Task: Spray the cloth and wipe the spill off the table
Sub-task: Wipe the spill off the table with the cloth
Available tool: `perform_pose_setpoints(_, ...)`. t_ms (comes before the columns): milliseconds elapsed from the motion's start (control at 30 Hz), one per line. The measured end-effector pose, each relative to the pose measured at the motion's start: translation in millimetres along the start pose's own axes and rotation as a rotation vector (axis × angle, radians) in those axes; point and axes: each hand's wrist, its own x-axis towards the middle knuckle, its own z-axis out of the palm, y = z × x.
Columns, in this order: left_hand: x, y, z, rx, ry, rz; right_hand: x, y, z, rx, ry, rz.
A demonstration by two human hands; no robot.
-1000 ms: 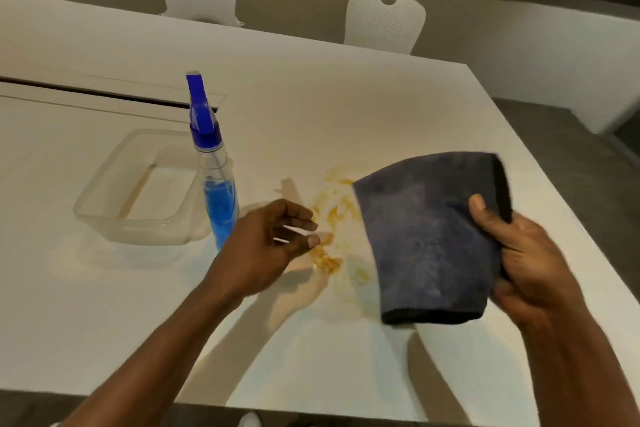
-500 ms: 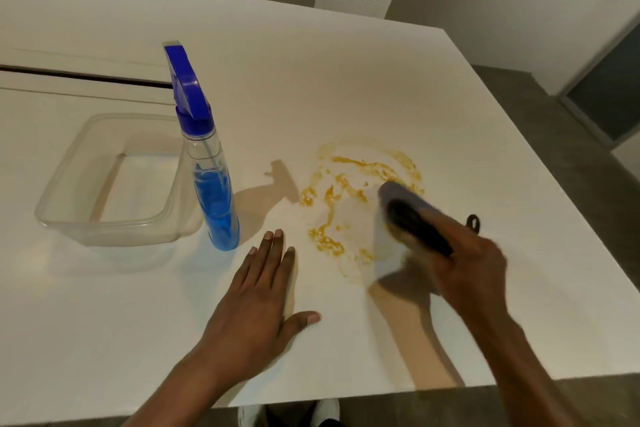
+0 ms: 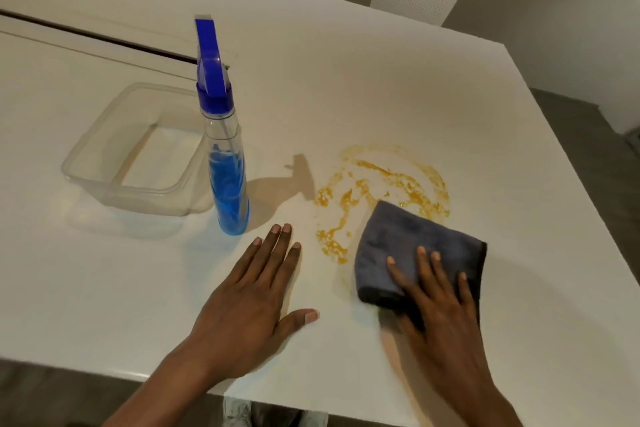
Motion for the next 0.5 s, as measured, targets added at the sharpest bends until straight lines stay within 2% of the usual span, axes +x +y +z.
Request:
perform_pose_setpoints(100,-0.7,4.1,2.8,0.012,0.009,-0.032,47.4,6.3,-0.6,0.071,-0.037,0.047)
perform_pose_setpoints(200,-0.5,4.8,3.1,-0.001,0.034,-0.067,77.2,-16.6,1.6,0.102,-0.079,-0.054)
perform_pose_setpoints(367,-2.5,0.5,9.6,0.034,0.045,-0.102,29.6,-33.1,7.7,0.008,-0.017,-0.262)
perform_pose_setpoints(500,-3.4,2.2,10.2,0.001,0.030,-0.132,5.7,-5.7,2.7,-0.008,-0.075,-0.244)
